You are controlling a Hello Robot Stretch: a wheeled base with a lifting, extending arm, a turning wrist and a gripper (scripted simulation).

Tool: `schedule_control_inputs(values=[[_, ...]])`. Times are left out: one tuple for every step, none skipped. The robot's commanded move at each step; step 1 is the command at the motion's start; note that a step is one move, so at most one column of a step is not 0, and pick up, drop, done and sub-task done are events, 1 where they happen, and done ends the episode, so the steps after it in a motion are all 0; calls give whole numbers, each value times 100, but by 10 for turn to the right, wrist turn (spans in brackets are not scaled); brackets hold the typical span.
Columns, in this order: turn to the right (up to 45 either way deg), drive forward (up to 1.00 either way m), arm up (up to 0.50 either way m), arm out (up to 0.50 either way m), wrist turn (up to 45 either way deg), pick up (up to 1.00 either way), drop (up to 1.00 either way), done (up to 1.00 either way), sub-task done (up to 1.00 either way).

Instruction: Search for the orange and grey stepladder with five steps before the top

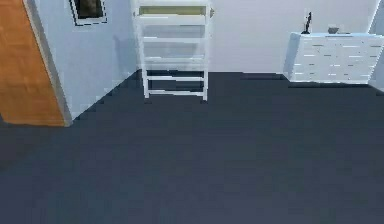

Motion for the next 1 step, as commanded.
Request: schedule_control_inputs(values=[[60,0,0,0,0,0,0,0,0]])
